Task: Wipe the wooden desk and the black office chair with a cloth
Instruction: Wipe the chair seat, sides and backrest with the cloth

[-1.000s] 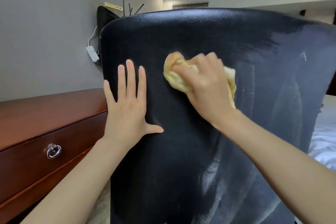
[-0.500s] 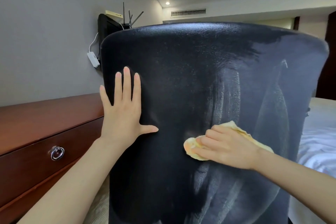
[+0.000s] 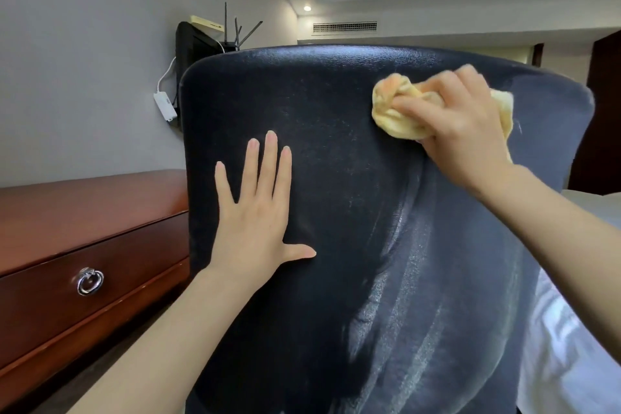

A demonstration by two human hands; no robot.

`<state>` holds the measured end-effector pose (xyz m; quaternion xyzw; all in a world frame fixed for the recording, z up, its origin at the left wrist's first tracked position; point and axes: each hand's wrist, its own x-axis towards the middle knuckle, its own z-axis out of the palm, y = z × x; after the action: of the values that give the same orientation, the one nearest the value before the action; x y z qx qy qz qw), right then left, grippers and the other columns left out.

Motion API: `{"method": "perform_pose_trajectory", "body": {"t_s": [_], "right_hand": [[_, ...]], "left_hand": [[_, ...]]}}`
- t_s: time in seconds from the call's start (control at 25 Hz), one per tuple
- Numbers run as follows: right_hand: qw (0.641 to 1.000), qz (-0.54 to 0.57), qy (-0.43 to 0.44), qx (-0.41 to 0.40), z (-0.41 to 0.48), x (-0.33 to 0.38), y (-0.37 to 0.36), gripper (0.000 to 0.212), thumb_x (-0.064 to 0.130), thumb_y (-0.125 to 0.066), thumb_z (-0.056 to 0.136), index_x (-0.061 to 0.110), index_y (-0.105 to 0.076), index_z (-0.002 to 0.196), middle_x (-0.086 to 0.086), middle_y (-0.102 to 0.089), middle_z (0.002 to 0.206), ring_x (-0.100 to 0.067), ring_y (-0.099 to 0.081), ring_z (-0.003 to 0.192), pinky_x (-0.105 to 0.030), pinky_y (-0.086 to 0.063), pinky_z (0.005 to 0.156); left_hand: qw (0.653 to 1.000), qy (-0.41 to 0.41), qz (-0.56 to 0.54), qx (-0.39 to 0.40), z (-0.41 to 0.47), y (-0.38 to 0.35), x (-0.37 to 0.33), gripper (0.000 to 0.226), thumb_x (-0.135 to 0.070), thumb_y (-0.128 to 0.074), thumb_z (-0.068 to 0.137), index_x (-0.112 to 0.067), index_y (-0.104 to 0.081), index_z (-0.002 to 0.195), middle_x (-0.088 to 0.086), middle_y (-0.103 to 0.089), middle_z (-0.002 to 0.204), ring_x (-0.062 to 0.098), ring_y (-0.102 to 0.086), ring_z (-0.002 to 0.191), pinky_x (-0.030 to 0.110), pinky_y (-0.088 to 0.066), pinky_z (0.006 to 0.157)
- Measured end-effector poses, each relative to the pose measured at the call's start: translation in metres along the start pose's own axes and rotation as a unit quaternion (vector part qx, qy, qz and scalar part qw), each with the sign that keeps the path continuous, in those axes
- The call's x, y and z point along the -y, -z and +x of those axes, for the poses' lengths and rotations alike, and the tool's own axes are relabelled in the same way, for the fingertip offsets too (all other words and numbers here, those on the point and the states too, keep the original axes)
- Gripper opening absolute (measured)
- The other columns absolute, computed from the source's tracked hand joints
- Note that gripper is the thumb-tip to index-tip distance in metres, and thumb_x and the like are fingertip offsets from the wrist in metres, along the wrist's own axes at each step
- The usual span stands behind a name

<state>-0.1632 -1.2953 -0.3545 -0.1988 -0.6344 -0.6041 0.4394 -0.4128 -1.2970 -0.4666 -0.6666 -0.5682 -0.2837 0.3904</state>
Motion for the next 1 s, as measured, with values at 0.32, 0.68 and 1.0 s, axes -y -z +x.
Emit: {"method": "perform_pose_trajectory", "body": {"t_s": [0.32, 0.68, 1.0], "right_hand": [[0.989, 0.103, -0.105, 0.011, 0.005, 0.058, -0.024, 0.03, -0.007, -0.055, 0.075, 0.005, -0.073, 0.096, -0.02, -0.057, 0.078, -0.036, -0.05, 0.07, -0.041, -0.041, 0.062], [0.948, 0.13, 0.116, 0.266, -0.134, 0.11, 0.005, 0.039, -0.007, -0.042, 0.074, 0.016, -0.066, 0.095, -0.001, -0.04, 0.066, -0.019, -0.023, 0.061, -0.032, -0.017, 0.059], [0.944, 0.058, 0.194, 0.261, -0.149, 0.069, 0.028, 0.037, -0.003, -0.019, 0.094, 0.018, -0.049, 0.098, 0.0, -0.049, 0.074, -0.018, -0.017, 0.066, -0.031, -0.014, 0.061]], "left_hand": [[0.999, -0.018, 0.037, 0.006, -0.001, -0.007, 0.002, 0.141, -0.085, -0.051, 0.059, -0.004, 0.027, 0.143, 0.018, 0.028, 0.153, 0.034, 0.021, 0.143, 0.061, -0.002, 0.112], [0.998, -0.028, 0.048, 0.021, -0.001, -0.005, 0.008, 0.136, -0.086, -0.046, 0.061, -0.008, 0.032, 0.141, 0.015, 0.03, 0.153, 0.031, 0.021, 0.143, 0.061, -0.004, 0.112], [0.998, -0.034, 0.043, 0.021, 0.0, -0.004, 0.014, 0.133, -0.082, -0.052, 0.057, -0.005, 0.006, 0.149, 0.017, 0.005, 0.158, 0.032, 0.001, 0.146, 0.065, -0.011, 0.108]]}}
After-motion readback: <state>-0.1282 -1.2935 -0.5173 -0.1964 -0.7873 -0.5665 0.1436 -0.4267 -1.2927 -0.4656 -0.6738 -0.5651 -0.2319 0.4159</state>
